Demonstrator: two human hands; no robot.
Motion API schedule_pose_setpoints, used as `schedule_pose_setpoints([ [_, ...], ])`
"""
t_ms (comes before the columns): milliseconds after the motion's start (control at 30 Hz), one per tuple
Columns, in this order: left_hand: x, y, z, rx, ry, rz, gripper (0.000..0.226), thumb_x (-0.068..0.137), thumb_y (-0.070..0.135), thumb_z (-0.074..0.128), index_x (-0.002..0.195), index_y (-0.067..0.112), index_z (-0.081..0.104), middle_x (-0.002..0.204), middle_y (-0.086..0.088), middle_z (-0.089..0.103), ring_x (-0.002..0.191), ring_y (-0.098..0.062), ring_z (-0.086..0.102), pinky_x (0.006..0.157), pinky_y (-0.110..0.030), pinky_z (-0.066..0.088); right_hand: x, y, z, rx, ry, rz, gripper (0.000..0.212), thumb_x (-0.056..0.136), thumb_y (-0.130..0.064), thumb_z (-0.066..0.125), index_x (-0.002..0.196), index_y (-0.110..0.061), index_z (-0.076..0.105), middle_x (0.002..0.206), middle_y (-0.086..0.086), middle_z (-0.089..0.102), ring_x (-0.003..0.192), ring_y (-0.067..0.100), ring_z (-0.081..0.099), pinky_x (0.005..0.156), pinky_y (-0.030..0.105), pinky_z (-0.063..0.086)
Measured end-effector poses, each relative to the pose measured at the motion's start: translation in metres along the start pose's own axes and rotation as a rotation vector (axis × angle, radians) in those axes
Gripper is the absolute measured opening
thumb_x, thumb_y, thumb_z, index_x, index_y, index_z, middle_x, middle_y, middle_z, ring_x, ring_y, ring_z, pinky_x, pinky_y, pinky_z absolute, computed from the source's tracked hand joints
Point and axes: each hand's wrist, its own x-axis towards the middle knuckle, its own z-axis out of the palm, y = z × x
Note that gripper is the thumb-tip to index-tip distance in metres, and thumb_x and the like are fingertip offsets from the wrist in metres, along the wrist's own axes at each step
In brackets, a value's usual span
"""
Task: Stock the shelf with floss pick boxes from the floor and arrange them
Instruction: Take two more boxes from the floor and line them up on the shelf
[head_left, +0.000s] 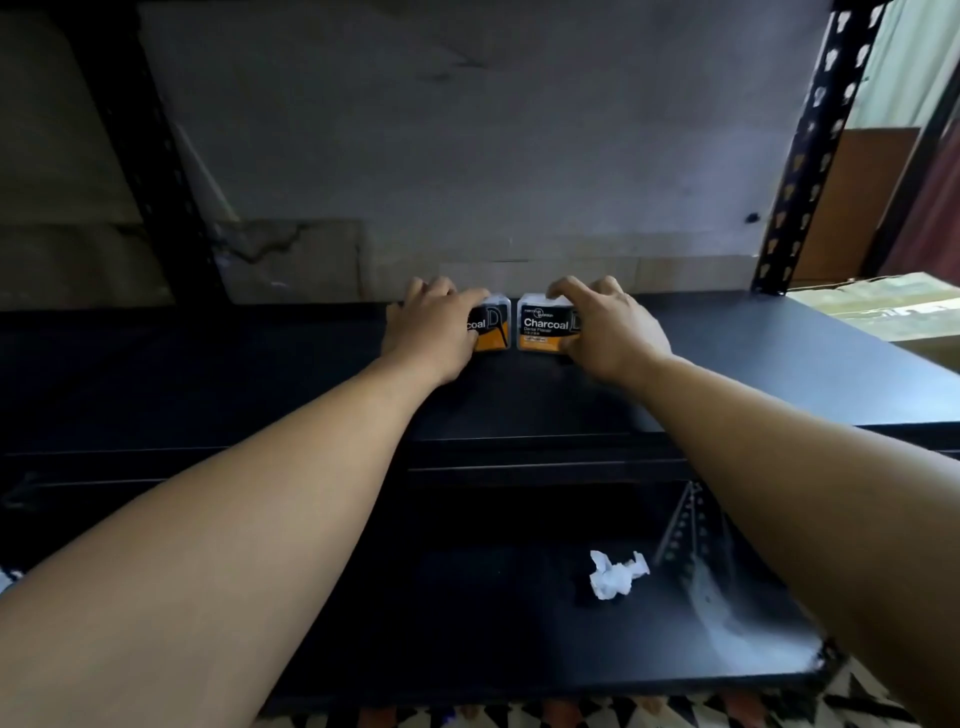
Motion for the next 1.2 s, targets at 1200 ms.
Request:
schedule_pose_setpoints([
  [1200,-0.241,0.013,0.008,-0.461,-0.537,0.038,0.043,0.086,0.056,0.064,0.125,0.040,0.061,0.096,0.016,0.063,0.084,-0.002,0.061,0.081,-0.030,0.054,-0.243,-0.016,0.010,0.365,-0.528,-0.011,0.033,0.083,-0.054,0.067,0.111,-0.040,0.059,0.083,-0.014,0.068,0.077,0.001,0.064,0.081,0.036,0.056],
])
